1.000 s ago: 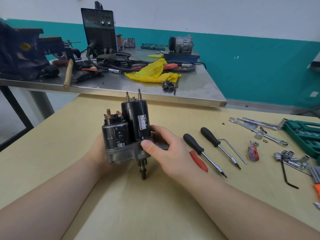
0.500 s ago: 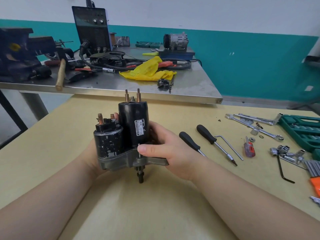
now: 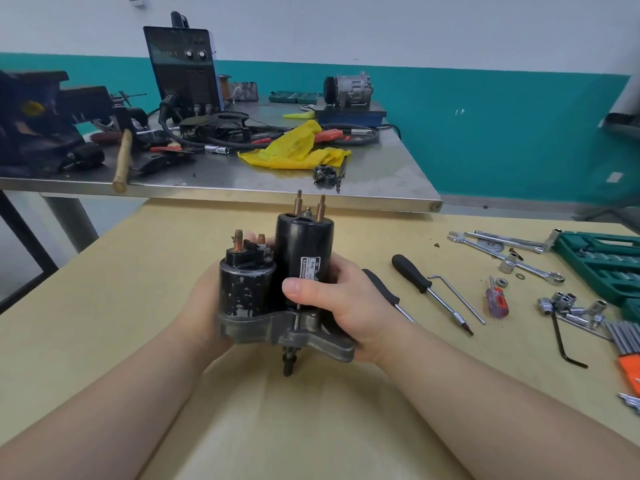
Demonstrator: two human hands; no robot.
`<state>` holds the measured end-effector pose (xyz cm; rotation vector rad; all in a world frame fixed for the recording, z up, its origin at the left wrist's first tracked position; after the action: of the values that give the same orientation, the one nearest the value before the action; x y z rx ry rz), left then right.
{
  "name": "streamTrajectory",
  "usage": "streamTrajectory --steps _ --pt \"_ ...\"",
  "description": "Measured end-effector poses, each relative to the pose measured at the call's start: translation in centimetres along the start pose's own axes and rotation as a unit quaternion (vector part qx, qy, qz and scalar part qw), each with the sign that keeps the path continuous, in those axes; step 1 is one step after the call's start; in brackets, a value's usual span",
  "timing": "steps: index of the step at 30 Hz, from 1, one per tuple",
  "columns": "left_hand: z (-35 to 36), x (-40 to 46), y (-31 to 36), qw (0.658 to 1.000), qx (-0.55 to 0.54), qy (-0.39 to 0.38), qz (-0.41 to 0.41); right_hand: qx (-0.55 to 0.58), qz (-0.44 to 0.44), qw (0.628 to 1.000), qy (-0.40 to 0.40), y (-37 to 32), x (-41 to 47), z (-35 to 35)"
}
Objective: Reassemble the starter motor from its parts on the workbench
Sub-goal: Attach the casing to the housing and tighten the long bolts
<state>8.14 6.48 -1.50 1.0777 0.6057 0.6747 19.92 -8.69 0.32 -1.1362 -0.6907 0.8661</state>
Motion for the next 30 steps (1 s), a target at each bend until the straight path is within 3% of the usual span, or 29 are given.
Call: streamTrajectory --steps 4,7,11,22,30 --pt "0.7 -0.1 0.3 0.997 -0.005 -0.017 0.077 -0.049 -0.061 0.994 0.077 -1.0 0.4 -0.6" --pt "1.1 -0.1 -0.7 0.979 0.051 -0.015 0.195 -0.044 -0.087 0.986 0.134 -1.0 0.5 -1.2" --pt "1.7 -1.2 -1.8 0.957 0.109 -0.069 0.261 -0.041 -0.118 0.979 0.161 -0.8 0.6 -1.4" --pt "1.2 -1.8 -1.4 0.954 0.107 -0.007 0.280 -0.158 -0.143 0.969 0.130 -0.9 0.5 -0.6" --pt "1.3 -2.1 -1.2 0.947 0.106 -0.020 0.302 -0.167 -0.190 0.956 0.149 0.3 0.0 -0.4"
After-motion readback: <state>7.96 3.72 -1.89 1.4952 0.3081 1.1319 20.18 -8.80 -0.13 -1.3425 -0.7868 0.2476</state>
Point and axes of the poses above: each hand's wrist, its own x-axis towards the middle knuckle, its own z-axis out of the palm, y = z × x, the point moved 1 cm from there along x, towards the middle knuckle, and after that the axes turned 10 degrees about y, right-handed, at the moved point
